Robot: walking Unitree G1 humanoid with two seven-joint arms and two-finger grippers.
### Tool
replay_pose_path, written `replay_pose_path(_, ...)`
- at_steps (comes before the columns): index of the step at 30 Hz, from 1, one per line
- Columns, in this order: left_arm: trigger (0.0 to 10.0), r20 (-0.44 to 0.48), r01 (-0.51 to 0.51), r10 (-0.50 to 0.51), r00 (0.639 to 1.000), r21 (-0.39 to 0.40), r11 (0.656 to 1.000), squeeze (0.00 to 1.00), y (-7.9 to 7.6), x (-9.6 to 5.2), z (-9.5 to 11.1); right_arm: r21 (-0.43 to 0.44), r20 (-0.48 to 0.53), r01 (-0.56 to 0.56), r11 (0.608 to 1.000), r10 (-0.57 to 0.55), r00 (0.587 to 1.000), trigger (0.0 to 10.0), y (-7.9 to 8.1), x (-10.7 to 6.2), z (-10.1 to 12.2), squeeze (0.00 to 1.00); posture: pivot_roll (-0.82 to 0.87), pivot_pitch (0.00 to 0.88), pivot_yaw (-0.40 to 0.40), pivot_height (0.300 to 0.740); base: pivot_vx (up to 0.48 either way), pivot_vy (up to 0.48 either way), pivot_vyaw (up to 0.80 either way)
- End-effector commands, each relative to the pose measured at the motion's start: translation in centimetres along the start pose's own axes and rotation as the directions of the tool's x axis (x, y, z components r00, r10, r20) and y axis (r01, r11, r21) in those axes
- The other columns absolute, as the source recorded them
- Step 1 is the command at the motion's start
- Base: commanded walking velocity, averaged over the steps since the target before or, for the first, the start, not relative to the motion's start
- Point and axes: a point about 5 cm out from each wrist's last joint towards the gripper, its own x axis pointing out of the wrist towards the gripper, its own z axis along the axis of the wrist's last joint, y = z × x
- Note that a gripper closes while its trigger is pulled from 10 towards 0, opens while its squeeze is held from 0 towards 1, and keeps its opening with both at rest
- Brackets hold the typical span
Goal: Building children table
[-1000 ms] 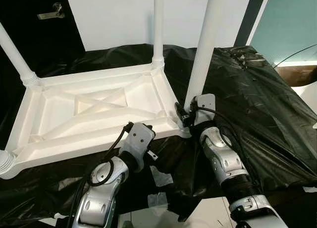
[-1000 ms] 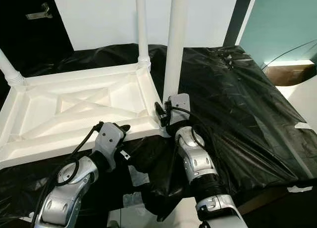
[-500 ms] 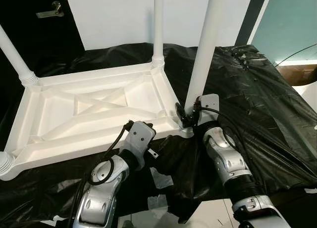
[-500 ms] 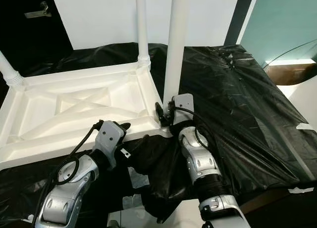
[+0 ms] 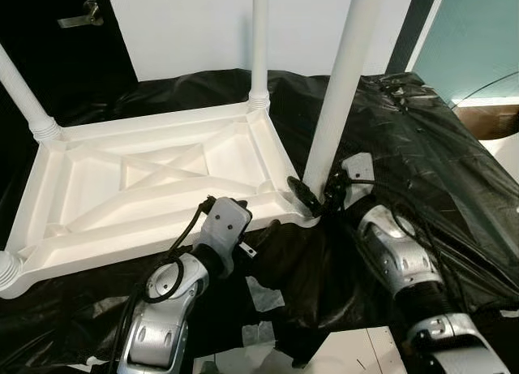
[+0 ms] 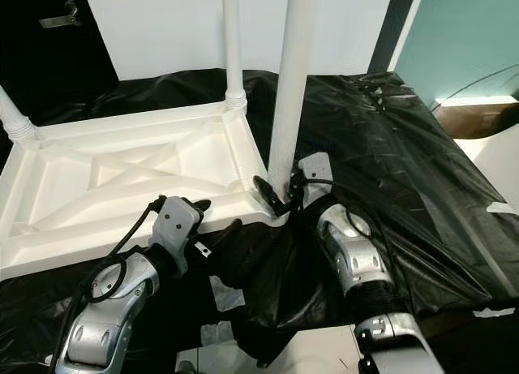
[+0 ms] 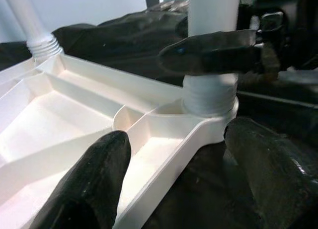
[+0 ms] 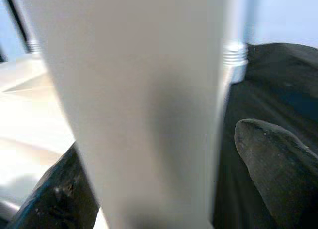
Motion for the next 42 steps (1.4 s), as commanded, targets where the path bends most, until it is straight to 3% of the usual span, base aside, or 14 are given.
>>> replay_pose_path(1, 10.0, -0.006, -0.103, 0.103, 0.995, 0.003, 0.995, 0.0, 0.6, 0.1, -0.2, -0.003, 0.001, -0.026, 1.0, 0.026, 1.0, 10.0, -0.1, 0.1, 0.1, 0.0, 0.11, 0.018, -0.006, 0.74, 0.0, 0.0, 0.0)
replay_pose_path(7, 10.0, -0.001, -0.105, 0.105, 0.994, 0.012, 0.994, 0.0, 0.7, 0.1, -0.1, -0.051, -0.046, -0.188, 0.981, 0.185, 0.982, 10.0, -0.1, 1.4, 0.3, 0.0, 0.12, 0.016, -0.01, 0.74, 0.0, 0.0, 0.0)
replay_pose_path(10, 10.0, 0.0, -0.107, 0.107, 0.994, 0.013, 0.994, 0.0, 0.7, 0.1, 0.0, -0.049, -0.057, -0.209, 0.977, 0.206, 0.977, 10.0, 0.0, 1.6, 0.2, 0.0, 0.12, 0.016, -0.01, 0.74, 0.0, 0.0, 0.0)
replay_pose_path(11, 10.0, 0.001, -0.108, 0.108, 0.994, 0.015, 0.994, 0.0, 0.8, 0.1, 0.0, -0.056, -0.069, -0.229, 0.972, 0.225, 0.972, 5.0, 0.0, 1.6, 0.1, 0.0, 0.13, 0.015, -0.011, 0.74, 0.0, 0.0, 0.0)
replay_pose_path(12, 10.0, 0.001, -0.108, 0.108, 0.994, 0.015, 0.994, 0.0, 0.8, 0.1, 0.0, -0.056, -0.069, -0.229, 0.972, 0.225, 0.972, 5.0, 0.0, 1.6, 0.1, 0.0, 0.13, 0.015, -0.011, 0.74, 0.0, 0.0, 0.0)
replay_pose_path(14, 10.0, 0.003, -0.11, 0.11, 0.994, 0.016, 0.994, 0.0, 0.8, 0.1, 0.1, -0.053, -0.084, -0.25, 0.967, 0.245, 0.966, 0.9, -0.1, 1.7, -0.1, 0.0, 0.13, 0.016, -0.015, 0.74, 0.0, 0.0, 0.0)
replay_pose_path(15, 10.0, 0.003, -0.11, 0.11, 0.994, 0.016, 0.994, 0.0, 0.8, 0.1, 0.1, -0.053, -0.084, -0.25, 0.967, 0.245, 0.966, 0.9, -0.1, 1.7, -0.1, 0.0, 0.13, 0.016, -0.015, 0.74, 0.0, 0.0, 0.0)
replay_pose_path(16, 10.0, 0.003, -0.114, 0.114, 0.993, 0.017, 0.993, 0.0, 0.8, 0.0, 0.1, -0.051, -0.088, -0.259, 0.964, 0.254, 0.963, 0.0, -0.3, 1.6, -0.2, 0.0, 0.14, 0.017, -0.016, 0.74, 0.0, 0.0, 0.0)
replay_pose_path(25, 10.0, -0.004, -0.123, 0.123, 0.992, 0.018, 0.992, 0.0, 0.7, -0.2, 0.1, -0.024, -0.101, -0.221, 0.975, 0.218, 0.971, 0.0, -1.0, 1.2, -0.6, 0.0, 0.14, 0.028, -0.02, 0.74, 0.0, 0.0, 0.0)
replay_pose_path(26, 10.0, -0.004, -0.123, 0.123, 0.992, 0.016, 0.992, 0.0, 0.7, -0.2, 0.1, -0.031, -0.103, -0.191, 0.981, 0.187, 0.977, 10.0, -1.1, 1.1, -0.7, 0.0, 0.14, 0.033, -0.026, 0.74, 0.0, 0.0, 0.0)
replay_pose_path(31, 10.0, -0.004, -0.126, 0.126, 0.992, 0.014, 0.992, 0.0, 0.6, -0.3, 0.1, -0.079, -0.117, -0.085, 0.993, 0.076, 0.99, 10.0, -1.2, 0.9, -1.0, 0.0, 0.14, 0.036, -0.029, 0.74, 0.0, 0.0, 0.0)
replay_pose_path(38, 10.0, -0.005, -0.129, 0.129, 0.992, 0.009, 0.992, 0.0, 0.5, -0.2, 0.0, -0.05, -0.116, 0.023, 0.998, -0.029, 0.993, 10.0, -0.7, 0.8, -1.5, 0.0, 0.14, 0.036, -0.031, 0.74, 0.0, 0.0, 0.0)
replay_pose_path(42, 10.0, -0.01, -0.122, 0.122, 0.992, 0.005, 0.992, 0.0, 0.3, -0.2, -0.2, -0.01, -0.13, 0.225, 0.974, -0.225, 0.966, 10.0, 0.8, 0.6, -2.4, 0.0, 0.13, 0.033, -0.028, 0.74, 0.0, 0.0, 0.0)
